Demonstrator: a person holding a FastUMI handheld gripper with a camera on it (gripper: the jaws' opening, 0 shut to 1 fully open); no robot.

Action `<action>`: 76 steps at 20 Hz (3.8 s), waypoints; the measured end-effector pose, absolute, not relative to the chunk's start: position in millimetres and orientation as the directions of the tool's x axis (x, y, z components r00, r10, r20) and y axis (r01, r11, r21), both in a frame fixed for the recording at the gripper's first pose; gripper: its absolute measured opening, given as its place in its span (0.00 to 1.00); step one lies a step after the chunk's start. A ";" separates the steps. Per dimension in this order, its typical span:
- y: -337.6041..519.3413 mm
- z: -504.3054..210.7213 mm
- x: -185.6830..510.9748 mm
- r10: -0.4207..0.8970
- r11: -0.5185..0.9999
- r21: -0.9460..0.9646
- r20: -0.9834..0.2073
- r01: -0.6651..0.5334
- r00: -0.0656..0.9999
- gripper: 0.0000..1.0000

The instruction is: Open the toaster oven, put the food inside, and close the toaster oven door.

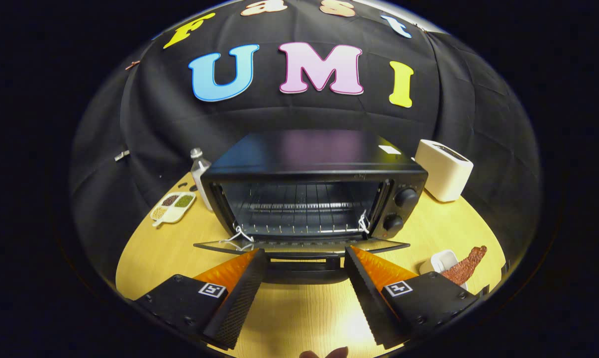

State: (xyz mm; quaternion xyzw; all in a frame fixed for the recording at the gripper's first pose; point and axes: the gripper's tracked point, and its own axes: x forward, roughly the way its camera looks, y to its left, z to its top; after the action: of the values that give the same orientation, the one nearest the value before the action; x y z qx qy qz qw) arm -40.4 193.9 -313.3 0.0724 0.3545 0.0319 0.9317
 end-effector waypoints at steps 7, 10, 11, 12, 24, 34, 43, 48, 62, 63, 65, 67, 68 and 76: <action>191.8 -352.1 -81.7 0.129 0.985 0.171 -0.745 0.001 0.655 0.98; 193.5 -357.8 -85.4 0.146 0.986 0.166 -0.766 -0.028 0.626 0.98; 193.7 -357.8 -85.9 0.155 0.985 0.170 -0.768 -0.035 0.621 0.98; 193.3 -356.9 -87.1 0.162 0.984 0.175 -0.770 -0.040 0.618 0.98; 116.1 -278.3 -99.1 0.374 0.927 0.316 -0.717 -0.204 0.588 0.99; -32.9 -283.7 -104.4 0.457 0.884 0.352 -0.787 -0.307 0.414 0.99; -116.8 -366.8 -84.6 0.455 0.865 0.378 -0.868 -0.331 0.198 0.99; -107.4 -404.3 -92.2 0.536 0.817 0.499 -0.842 -0.291 0.061 0.76; -104.9 -340.1 -74.5 0.567 0.823 0.545 -0.761 -0.163 0.317 0.13; -101.4 -327.8 -73.2 0.557 0.827 0.540 -0.751 -0.155 0.355 0.13; -87.2 -301.4 -74.8 0.547 0.830 0.535 -0.723 -0.158 0.423 0.13; -65.4 -273.2 -78.2 0.545 0.822 0.552 -0.689 -0.141 0.477 0.13; -51.5 -259.9 -82.1 0.549 0.813 0.568 -0.671 -0.130 0.498 0.13; 64.9 -214.9 -79.3 0.577 0.731 0.680 -0.565 -0.063 0.590 0.13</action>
State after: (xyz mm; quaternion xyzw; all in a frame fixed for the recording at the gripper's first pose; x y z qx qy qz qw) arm -79.3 64.9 -214.9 0.3127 0.4104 0.1917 0.8349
